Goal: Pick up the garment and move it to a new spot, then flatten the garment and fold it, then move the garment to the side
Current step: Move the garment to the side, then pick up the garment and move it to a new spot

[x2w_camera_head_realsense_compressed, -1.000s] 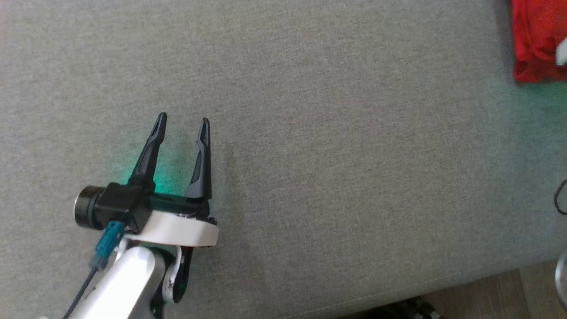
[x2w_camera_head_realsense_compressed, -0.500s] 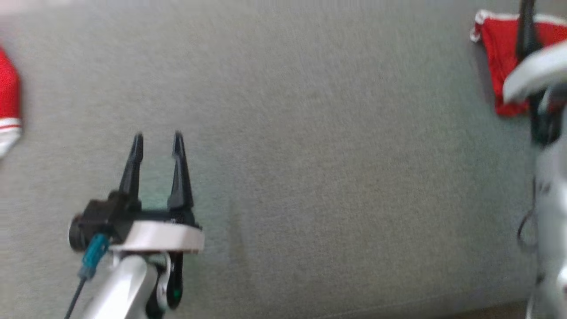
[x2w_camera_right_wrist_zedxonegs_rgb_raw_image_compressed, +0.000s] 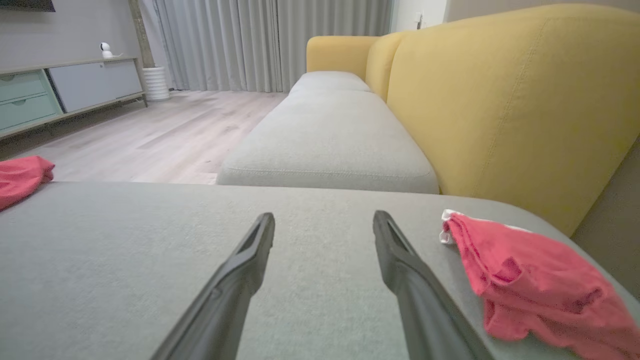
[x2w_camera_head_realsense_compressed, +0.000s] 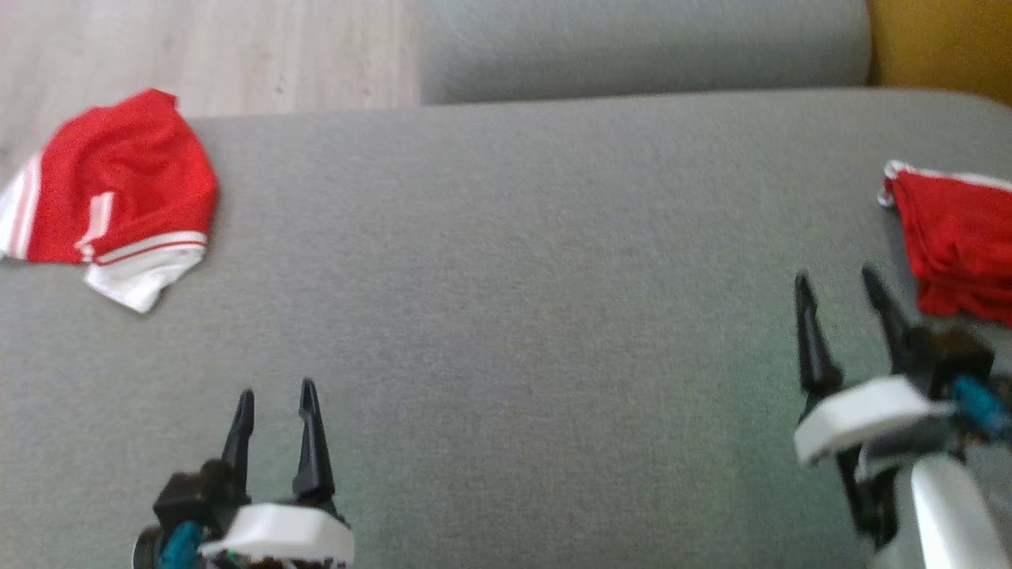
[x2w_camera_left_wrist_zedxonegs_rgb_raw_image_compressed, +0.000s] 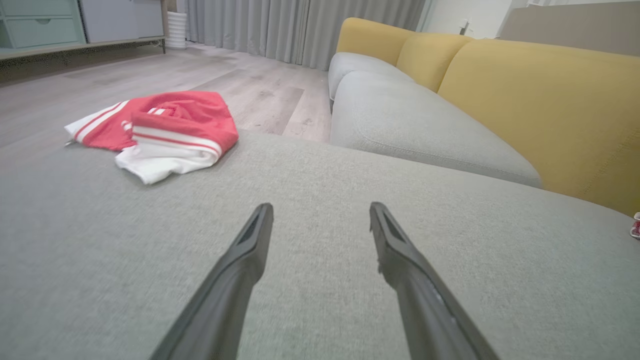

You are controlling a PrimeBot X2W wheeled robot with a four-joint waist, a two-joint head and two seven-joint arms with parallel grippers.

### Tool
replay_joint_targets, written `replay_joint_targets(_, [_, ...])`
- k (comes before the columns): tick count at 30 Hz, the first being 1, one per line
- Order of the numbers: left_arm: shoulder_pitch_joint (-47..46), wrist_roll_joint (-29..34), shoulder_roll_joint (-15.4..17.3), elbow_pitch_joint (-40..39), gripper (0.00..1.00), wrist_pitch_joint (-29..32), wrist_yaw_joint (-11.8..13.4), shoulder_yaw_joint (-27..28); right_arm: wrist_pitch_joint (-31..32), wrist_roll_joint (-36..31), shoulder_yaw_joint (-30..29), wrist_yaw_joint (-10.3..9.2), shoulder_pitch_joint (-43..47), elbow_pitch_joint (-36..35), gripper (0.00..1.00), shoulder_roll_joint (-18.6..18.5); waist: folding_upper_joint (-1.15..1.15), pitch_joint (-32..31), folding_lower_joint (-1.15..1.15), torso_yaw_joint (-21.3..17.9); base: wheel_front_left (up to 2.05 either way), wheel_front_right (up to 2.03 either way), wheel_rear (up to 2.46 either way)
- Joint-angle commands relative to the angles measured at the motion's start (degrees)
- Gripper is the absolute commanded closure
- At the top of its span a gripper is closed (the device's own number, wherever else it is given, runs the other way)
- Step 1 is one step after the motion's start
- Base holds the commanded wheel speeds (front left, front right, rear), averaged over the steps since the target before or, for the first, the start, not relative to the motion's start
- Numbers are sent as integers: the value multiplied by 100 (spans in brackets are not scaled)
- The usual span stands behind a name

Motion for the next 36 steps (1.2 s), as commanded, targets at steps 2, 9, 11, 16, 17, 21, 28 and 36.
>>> replay_joint_targets(2, [-71, -21, 55, -104, 0, -75, -4, 194, -23, 211, 254, -4, 83, -342, 0, 4, -1, -238, 2, 194, 0, 0, 0])
replay_joint_targets(9, [187, -51, -31, -35, 0, -102, -23, 107, -235, 871, 587, -4, 894, -526, 0, 9, -1, -379, 2, 173, 0, 0, 0])
replay_joint_targets(11, [204, -54, -52, -8, 0, -103, -43, 67, -288, 972, 730, -4, 981, -514, 0, 9, -1, -389, 2, 147, 0, 0, 0])
replay_joint_targets(16, [174, -63, -74, 50, 0, -102, -82, 20, -313, 973, 823, -4, 1084, -511, 0, 10, -1, -396, 2, 111, 0, 0, 0])
replay_joint_targets(17, [170, -65, -78, 55, 0, -103, -85, 15, -307, 959, 824, -4, 1092, -513, 0, 10, -1, -395, 2, 108, 0, 0, 0])
replay_joint_targets(21, [159, -69, -83, 75, 0, -105, -102, -8, -288, 906, 808, -4, 1117, -526, 0, 10, -1, -403, 2, 115, 0, 0, 0])
replay_joint_targets(28, [116, -57, -96, 101, 0, -85, -131, -81, -277, 859, 814, -4, 1202, -544, 0, 10, -1, -452, 2, 361, 0, 0, 0])
replay_joint_targets(36, [60, -15, -48, 61, 0, -50, -114, -102, -279, 816, 799, -4, 1268, -582, 0, 10, -1, -518, 2, 1292, 0, 0, 0])
